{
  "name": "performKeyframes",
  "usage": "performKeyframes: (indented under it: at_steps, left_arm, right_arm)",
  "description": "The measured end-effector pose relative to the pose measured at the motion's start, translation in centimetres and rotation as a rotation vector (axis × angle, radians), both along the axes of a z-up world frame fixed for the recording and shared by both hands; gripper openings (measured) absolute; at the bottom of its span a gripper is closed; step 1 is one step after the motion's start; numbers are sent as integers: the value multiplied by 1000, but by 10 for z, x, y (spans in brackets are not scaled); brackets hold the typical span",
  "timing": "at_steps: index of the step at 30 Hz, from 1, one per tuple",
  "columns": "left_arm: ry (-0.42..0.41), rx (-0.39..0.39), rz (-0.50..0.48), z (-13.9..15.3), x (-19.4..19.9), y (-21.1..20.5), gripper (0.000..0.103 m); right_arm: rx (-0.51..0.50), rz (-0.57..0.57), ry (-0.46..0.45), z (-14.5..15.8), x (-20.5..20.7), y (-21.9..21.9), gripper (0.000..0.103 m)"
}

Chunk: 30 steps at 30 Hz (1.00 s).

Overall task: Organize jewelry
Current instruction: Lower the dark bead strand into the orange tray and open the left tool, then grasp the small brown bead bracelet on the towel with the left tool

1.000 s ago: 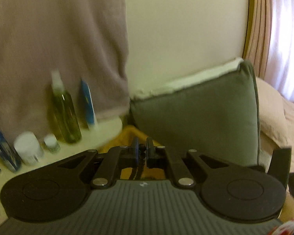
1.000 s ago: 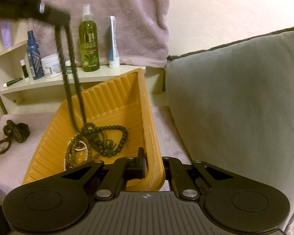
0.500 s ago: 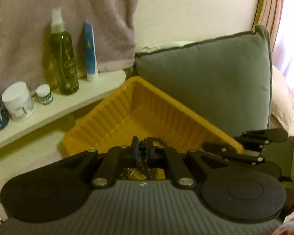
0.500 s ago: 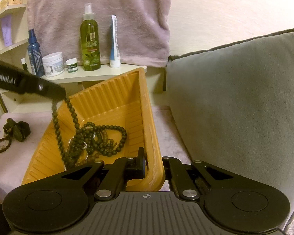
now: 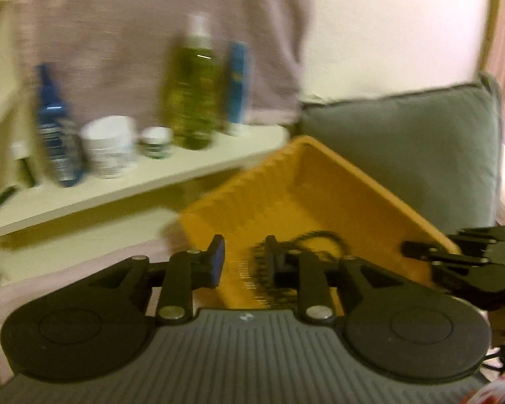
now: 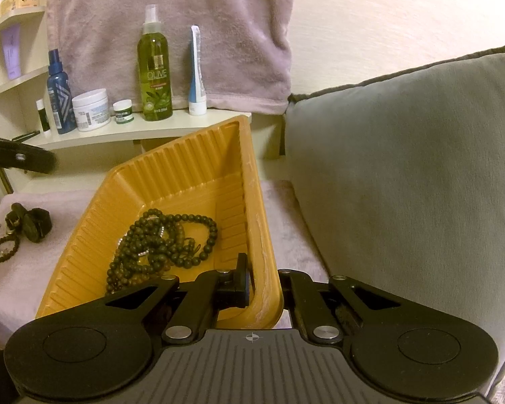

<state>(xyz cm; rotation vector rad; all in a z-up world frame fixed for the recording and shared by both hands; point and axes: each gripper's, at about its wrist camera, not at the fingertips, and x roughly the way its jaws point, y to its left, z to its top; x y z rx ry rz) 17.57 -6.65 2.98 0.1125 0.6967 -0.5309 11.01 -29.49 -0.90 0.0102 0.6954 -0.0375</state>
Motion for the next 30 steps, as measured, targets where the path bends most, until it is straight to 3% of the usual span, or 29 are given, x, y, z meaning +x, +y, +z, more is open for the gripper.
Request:
performKeyframes:
  at_steps: [4,14,22,30]
  left_arm:
    - [-49,-5,122,0,-6,36,31]
    - [-72,38,397,-11,-8,129,40]
    - [-36,100,454,-43,-20,161,40]
    - [35,111,492,-88,-22,169,39]
  right_arm:
    - [0,-1,0,0,0,0,5]
    - [-5,2,0,1,-1,1,5]
    - [-11,4,7,0,0,2,5]
    - [-21,0,21,-3,2,1,5]
